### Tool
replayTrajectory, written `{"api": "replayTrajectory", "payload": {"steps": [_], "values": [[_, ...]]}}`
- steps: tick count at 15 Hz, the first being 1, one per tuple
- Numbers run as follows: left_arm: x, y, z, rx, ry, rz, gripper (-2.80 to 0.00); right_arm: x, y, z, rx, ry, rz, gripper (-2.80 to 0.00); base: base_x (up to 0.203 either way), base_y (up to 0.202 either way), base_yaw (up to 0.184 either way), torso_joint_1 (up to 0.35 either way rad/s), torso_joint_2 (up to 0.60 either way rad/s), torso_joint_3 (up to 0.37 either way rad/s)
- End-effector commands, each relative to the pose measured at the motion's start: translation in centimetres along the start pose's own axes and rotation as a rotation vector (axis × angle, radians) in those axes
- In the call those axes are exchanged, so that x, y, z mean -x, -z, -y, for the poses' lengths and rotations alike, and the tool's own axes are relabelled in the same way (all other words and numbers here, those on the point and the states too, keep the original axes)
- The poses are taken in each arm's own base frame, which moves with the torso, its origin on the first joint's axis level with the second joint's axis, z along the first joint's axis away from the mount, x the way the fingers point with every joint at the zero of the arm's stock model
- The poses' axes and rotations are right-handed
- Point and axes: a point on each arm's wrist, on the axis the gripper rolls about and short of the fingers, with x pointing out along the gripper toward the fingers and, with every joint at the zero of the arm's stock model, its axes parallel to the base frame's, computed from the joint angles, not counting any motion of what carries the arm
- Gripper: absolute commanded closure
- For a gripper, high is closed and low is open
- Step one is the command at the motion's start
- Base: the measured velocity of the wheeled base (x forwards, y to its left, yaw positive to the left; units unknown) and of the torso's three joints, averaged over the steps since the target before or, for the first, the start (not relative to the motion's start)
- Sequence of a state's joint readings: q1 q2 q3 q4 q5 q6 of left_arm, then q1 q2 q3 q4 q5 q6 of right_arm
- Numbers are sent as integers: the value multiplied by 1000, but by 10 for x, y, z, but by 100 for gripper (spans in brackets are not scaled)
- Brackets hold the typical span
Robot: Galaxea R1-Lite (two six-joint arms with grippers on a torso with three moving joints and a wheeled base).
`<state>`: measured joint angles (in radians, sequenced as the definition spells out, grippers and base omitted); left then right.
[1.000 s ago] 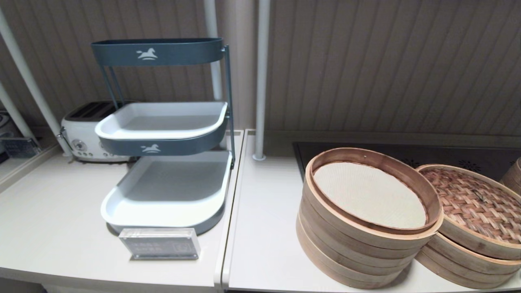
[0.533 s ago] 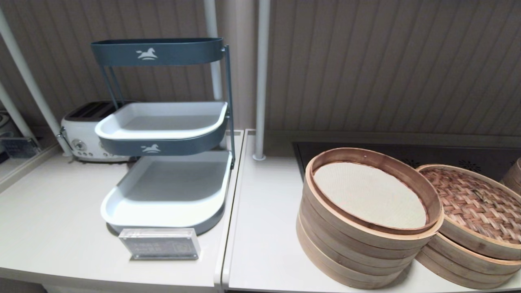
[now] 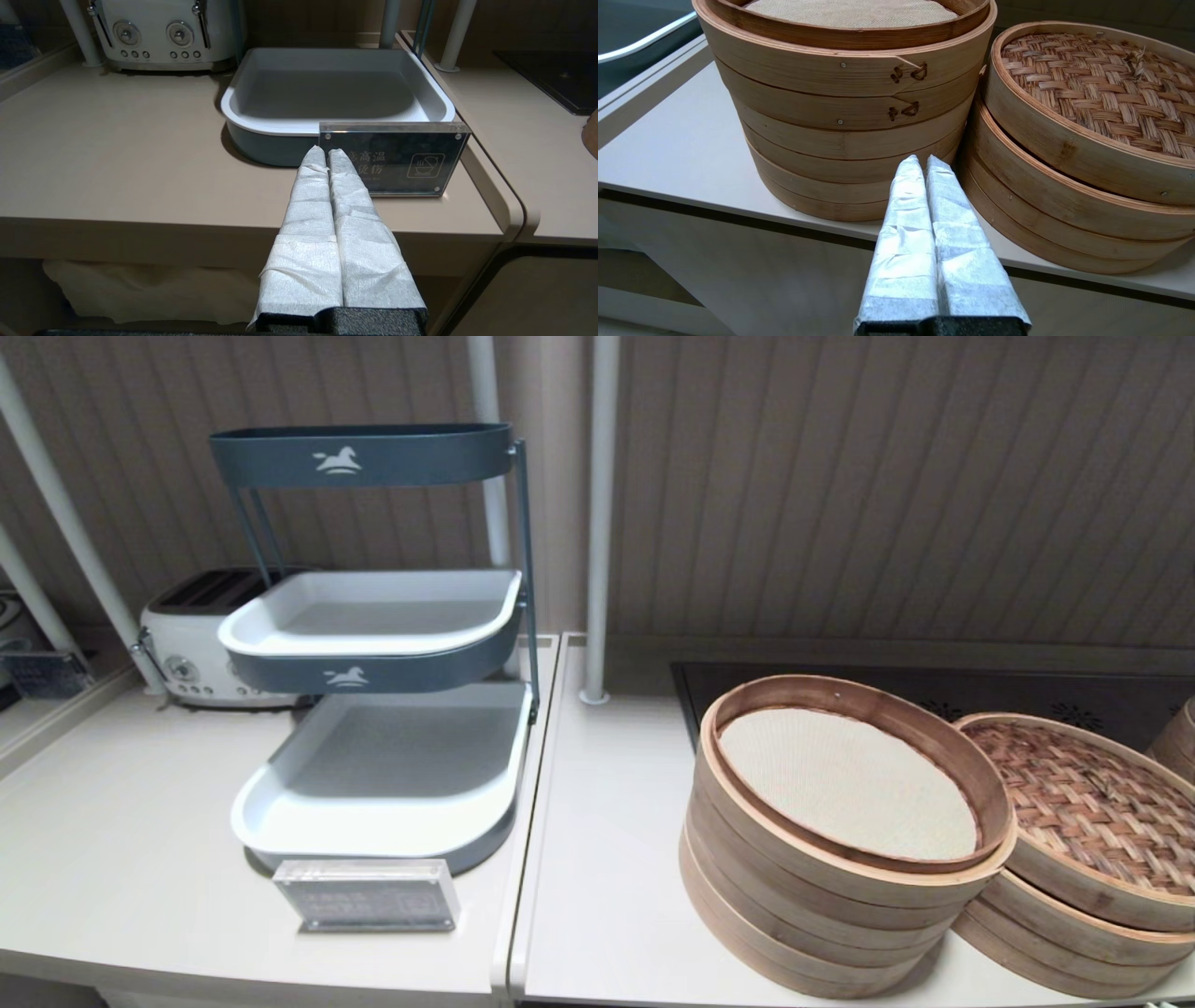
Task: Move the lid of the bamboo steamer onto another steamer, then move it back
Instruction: Pick up the steamer
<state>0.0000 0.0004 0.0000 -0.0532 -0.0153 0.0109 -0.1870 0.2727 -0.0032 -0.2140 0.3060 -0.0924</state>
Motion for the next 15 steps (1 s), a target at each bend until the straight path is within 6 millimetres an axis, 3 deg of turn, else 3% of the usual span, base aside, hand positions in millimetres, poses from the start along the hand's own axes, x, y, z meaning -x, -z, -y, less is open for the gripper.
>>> {"api": "replayTrajectory", "payload": {"steps": [1,4,10,15], "values": [[-2,8,0,1,0,-27,0,0,7,-1,2,-8,-16,0,0,0,0,0,0,0],[-2,8,0,1,0,-27,0,0,7,-2,-19,-93,-16,0,0,0,0,0,0,0],[-2,8,0,1,0,-27,0,0,7,-1,-7,-13,-22,0,0,0,0,0,0,0],[-2,8,0,1,0,-27,0,0,7,-2,-9,-120,-15,0,0,0,0,0,0,0]]}}
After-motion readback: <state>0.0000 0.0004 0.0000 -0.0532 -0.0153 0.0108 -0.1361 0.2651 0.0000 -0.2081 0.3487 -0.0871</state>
